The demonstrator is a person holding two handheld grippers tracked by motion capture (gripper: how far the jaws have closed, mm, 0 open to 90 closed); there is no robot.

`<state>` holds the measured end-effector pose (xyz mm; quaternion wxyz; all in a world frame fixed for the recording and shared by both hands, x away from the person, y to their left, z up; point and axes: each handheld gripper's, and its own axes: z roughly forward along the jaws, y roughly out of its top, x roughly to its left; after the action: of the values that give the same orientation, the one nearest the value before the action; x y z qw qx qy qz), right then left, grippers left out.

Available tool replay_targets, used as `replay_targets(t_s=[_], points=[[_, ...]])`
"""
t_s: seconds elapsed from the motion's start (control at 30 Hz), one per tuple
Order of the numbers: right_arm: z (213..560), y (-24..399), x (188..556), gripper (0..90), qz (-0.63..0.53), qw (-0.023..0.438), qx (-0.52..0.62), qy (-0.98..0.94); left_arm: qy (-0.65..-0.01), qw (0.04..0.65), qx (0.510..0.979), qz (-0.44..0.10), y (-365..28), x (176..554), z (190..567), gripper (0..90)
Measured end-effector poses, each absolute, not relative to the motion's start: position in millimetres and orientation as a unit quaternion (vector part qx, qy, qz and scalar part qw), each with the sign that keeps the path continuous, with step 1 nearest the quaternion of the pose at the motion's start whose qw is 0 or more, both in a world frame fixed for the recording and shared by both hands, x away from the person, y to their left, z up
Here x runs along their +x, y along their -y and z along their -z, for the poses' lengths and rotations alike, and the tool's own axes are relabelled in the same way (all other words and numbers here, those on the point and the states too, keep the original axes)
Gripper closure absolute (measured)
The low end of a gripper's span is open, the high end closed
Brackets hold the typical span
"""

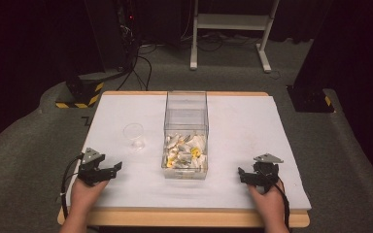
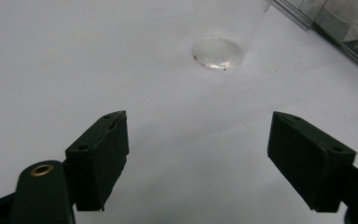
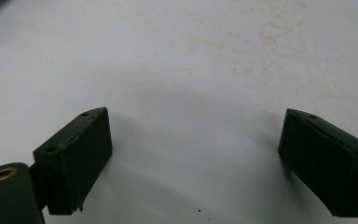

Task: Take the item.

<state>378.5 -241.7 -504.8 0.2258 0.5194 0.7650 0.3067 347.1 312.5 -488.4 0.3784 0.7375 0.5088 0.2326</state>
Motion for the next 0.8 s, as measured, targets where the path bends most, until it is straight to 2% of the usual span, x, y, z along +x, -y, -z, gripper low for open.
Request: replay_targets(t_s=[0.8], points=[[504.9,241.8,378.5,9.3,-0.307,0.226,0.519,-0.765,-0.487,0.394,0.742,-0.238,-298.4,340.5,477.7,21.2]])
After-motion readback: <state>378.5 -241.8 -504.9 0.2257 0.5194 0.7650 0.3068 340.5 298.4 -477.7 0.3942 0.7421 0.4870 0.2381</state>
